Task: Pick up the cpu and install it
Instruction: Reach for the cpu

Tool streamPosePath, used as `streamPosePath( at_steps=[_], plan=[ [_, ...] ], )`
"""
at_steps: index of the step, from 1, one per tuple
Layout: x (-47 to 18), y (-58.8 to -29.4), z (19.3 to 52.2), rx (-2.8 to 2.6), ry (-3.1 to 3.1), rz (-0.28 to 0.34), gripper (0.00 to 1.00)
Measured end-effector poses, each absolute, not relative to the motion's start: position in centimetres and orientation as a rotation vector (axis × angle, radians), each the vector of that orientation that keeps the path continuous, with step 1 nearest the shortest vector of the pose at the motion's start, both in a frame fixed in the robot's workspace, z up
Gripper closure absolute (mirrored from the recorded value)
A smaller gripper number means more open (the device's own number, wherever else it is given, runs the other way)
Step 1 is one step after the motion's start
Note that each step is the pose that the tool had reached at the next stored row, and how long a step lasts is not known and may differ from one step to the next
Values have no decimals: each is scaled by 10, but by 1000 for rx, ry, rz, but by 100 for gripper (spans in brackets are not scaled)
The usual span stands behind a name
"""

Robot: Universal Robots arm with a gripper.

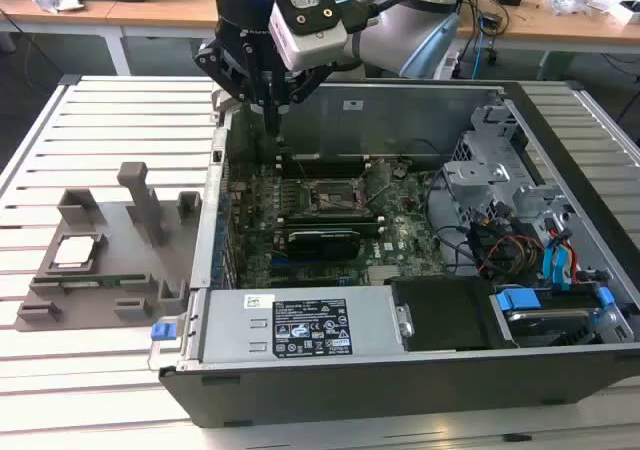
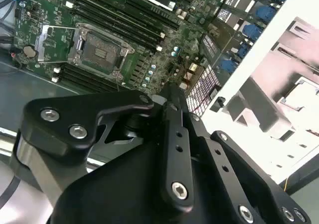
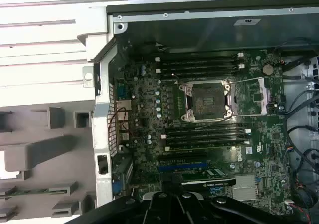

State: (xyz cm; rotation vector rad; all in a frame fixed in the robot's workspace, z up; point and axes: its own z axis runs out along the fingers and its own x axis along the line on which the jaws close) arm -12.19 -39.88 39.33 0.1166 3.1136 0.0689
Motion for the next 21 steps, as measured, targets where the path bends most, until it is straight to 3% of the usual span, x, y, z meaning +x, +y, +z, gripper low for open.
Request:
streamPosePath(
  at_steps=[21],
  plan=[
    [-165, -399, 393, 117, 3114, 69, 89]
  ],
)
